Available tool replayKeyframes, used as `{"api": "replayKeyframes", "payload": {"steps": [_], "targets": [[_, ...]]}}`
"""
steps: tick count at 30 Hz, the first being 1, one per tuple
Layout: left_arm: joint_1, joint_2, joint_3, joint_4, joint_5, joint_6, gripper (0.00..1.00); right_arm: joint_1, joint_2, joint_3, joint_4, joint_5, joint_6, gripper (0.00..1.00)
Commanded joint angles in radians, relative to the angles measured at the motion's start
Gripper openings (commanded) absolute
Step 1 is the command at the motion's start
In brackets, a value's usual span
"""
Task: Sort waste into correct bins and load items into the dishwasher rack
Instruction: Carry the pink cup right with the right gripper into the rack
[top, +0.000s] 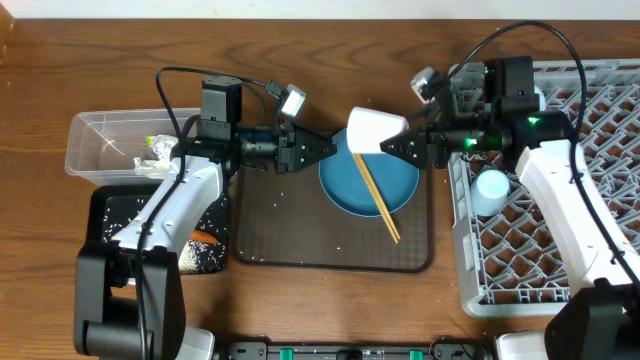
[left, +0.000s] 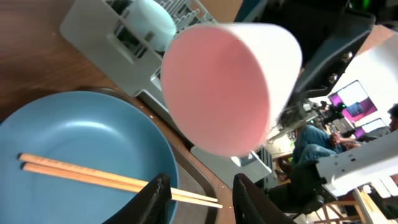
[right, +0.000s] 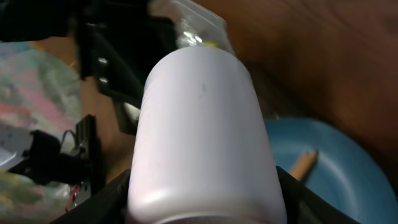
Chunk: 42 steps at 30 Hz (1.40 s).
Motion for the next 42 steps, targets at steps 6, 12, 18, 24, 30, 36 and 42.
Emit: {"api": "replayKeyframes", "payload": {"steps": [6,12,18,24,30,36,42], "targets": [[-0.002,-0.002,-0.006,-0.002,-0.026,0.006,0.36,-0.164,-0.169,0.056,-0.231,0.515,0.283,0.47],[-0.002,-0.002,-0.006,-0.003,-0.07,0.001,0.36,-0.312,-0.254,0.069,-0.458,0.806,0.373,0.41],[-0.002,-0.002,-0.006,-0.003,-0.089,0.001,0.36,-0.415,-0.252,0.066,-0.584,0.916,0.373,0.35],[-0.002,-0.002,-0.006,-0.006,-0.092,0.002,0.36,-0.436,-0.24,0.057,-0.6,1.007,0.423,0.3],[-0.002,-0.002,-0.006,-0.008,-0.11,0.002,0.36,-0.435,-0.22,0.051,-0.589,1.034,0.444,0.3],[-0.002,-0.002,-0.006,-0.025,-0.147,0.002,0.36,-0.433,-0.192,0.036,-0.556,1.032,0.46,0.29],[-0.002,-0.002,-0.006,-0.024,-0.148,0.002,0.36,-0.433,-0.157,0.011,-0.497,0.977,0.461,0.29]]}}
